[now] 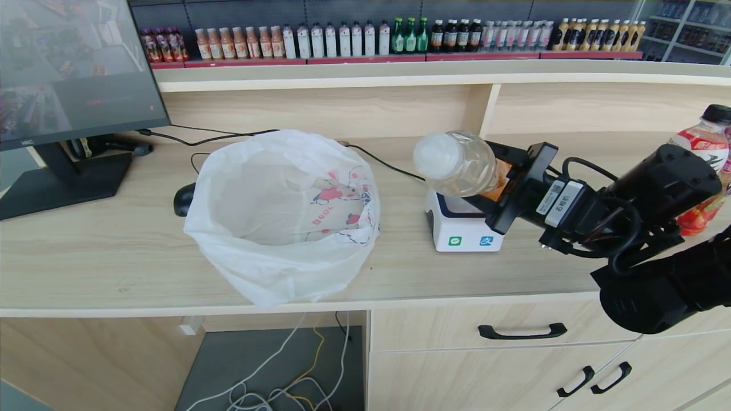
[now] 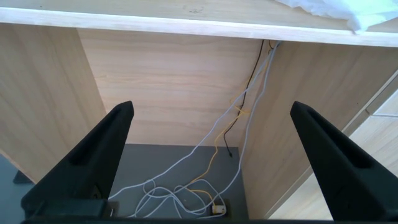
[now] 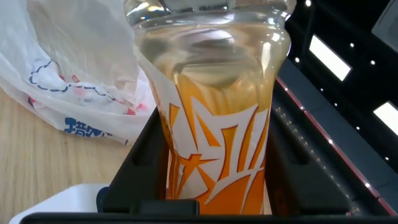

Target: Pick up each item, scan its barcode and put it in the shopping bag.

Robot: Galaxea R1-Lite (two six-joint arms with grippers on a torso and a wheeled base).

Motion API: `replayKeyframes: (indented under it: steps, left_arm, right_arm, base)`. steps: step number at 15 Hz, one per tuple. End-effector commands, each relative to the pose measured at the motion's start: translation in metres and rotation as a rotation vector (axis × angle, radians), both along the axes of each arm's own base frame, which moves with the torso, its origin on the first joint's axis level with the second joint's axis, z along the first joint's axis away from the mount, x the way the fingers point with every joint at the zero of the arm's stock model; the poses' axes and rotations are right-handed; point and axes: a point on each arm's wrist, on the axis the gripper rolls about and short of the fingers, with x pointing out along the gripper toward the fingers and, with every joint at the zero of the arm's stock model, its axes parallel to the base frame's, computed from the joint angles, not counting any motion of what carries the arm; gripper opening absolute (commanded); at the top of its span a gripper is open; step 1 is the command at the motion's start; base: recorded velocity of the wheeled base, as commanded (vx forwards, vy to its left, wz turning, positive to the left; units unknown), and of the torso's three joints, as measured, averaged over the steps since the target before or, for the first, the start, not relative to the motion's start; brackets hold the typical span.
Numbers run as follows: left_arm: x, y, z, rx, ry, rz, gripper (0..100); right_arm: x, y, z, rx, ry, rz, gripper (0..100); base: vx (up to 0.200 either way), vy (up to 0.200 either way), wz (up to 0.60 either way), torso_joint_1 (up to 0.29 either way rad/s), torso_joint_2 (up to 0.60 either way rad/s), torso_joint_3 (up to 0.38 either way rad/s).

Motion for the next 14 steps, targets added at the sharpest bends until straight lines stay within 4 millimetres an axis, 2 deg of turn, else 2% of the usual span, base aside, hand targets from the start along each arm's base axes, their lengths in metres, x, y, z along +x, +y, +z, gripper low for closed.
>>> replayKeyframes:
  steps: [1,14]
  left_arm:
    - [0.0000,0.0000,0.0000,-0.001,0.000,0.000,100]
    - [0.0000,0.0000,0.0000,-0.001,0.000,0.000,100]
  right_arm:
    - [0.0009,0.0058,-0.0044,-0.007,0.005,0.013,0]
    - [-0.0007,0.0110,-0.0032,0.001,0.000,0.012,0]
  base:
    - [0.000,0.000,0.00,0.000,0.00,0.000]
    - [0.000,0.000,0.00,0.000,0.00,0.000]
